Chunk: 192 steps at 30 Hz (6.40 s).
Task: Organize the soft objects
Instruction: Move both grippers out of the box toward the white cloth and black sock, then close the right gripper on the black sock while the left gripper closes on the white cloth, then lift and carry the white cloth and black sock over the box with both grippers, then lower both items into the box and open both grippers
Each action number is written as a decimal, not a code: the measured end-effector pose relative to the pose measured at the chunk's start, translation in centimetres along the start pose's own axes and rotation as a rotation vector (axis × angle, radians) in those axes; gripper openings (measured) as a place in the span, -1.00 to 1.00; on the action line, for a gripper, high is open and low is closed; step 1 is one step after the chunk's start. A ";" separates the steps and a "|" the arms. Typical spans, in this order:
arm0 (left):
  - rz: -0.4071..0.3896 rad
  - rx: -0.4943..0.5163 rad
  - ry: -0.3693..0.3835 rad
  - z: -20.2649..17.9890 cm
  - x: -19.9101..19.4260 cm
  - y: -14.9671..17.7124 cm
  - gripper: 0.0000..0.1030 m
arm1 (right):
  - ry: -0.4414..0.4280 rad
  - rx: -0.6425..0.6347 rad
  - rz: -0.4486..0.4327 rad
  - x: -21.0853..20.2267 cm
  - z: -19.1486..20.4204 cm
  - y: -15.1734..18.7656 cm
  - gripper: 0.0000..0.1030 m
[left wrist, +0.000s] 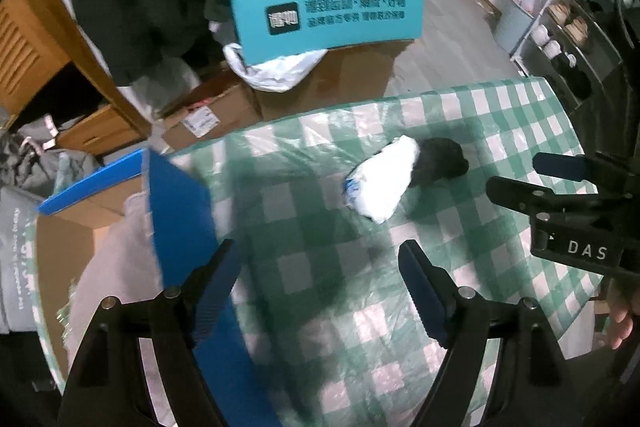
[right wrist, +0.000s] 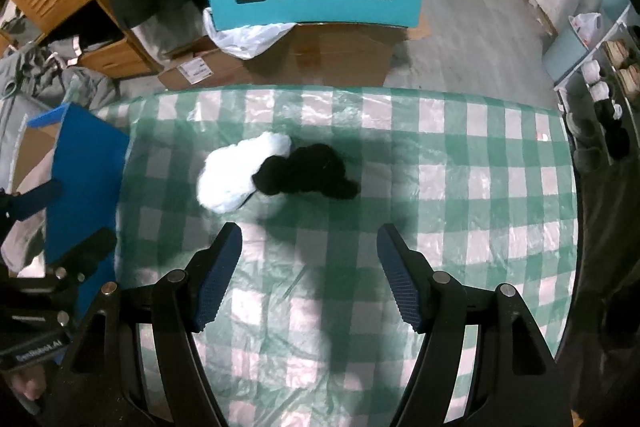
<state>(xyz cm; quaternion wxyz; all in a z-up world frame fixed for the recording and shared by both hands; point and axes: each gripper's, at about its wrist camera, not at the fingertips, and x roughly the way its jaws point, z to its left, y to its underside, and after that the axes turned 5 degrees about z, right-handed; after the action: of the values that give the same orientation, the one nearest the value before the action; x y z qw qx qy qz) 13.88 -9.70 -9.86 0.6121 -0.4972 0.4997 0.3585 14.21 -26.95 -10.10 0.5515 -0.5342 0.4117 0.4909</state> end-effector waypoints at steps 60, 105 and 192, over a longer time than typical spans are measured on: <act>0.084 0.047 -0.015 -5.5 11.1 -4.5 0.47 | -0.003 0.146 0.111 8.2 -5.7 0.9 -0.20; -0.124 -0.038 -0.059 -1.5 -3.9 1.6 0.13 | -0.033 -0.031 -0.094 -4.1 1.5 3.7 -0.21; -0.167 -0.430 -0.157 21.7 -10.2 9.5 0.57 | -0.211 -0.344 -0.157 -5.5 24.8 -1.9 0.33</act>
<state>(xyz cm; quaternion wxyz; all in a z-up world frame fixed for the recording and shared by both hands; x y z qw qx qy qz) 8.04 14.25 -2.19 0.5568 -0.6260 0.3199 0.4424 13.35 -2.76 -2.08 0.5289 -0.5964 0.2191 0.5627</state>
